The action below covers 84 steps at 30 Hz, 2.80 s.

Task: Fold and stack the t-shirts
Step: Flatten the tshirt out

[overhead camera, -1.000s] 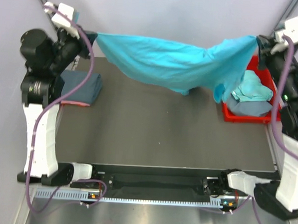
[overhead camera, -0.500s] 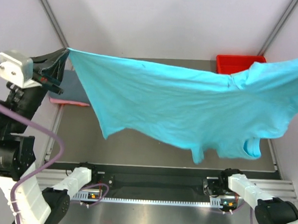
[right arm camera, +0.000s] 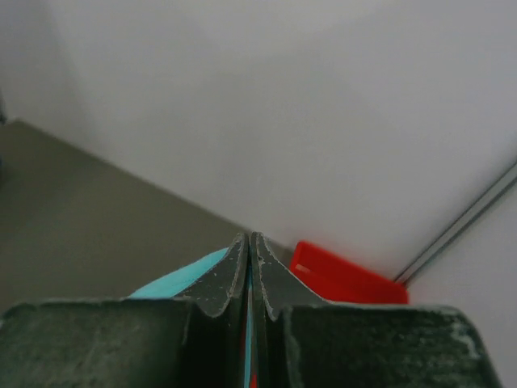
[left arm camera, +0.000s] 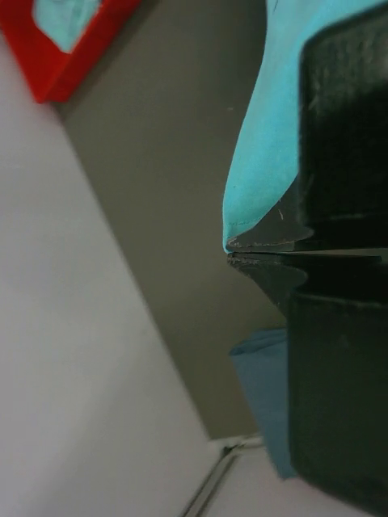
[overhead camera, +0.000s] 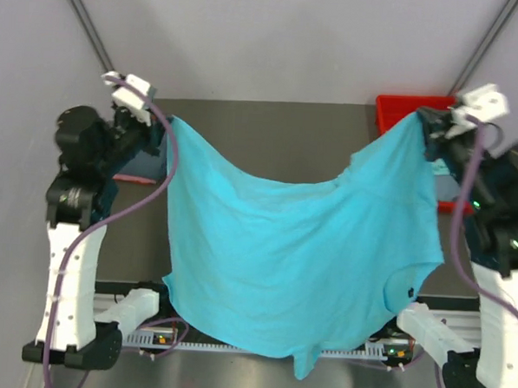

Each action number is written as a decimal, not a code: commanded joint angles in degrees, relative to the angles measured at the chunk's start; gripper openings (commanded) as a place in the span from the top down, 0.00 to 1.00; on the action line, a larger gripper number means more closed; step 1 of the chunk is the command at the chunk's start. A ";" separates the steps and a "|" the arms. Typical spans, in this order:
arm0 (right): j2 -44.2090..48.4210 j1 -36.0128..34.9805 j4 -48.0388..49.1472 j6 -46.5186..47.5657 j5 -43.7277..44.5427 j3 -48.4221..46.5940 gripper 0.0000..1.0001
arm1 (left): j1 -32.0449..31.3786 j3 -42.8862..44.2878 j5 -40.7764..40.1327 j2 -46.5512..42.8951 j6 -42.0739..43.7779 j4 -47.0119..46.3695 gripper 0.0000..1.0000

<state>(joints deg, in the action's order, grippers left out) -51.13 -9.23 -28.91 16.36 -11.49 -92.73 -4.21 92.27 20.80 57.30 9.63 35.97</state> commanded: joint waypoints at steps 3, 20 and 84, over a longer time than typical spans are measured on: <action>-6.51 0.53 10.68 -0.19 -5.21 15.28 1.00 | 0.16 -14.73 1.44 4.13 1.89 -6.42 1.00; -80.50 1.32 9.14 2.71 2.25 -42.23 1.00 | 3.77 -0.36 -4.88 51.58 8.66 -23.05 1.00; -72.98 1.50 14.41 7.19 6.48 -30.06 1.00 | 7.72 18.47 -7.62 64.34 3.03 -17.51 1.00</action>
<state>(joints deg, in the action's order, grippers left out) -131.15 -8.45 -15.20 22.92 -3.77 -123.17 2.90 111.72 11.94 126.61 12.51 19.46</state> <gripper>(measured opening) 0.006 0.010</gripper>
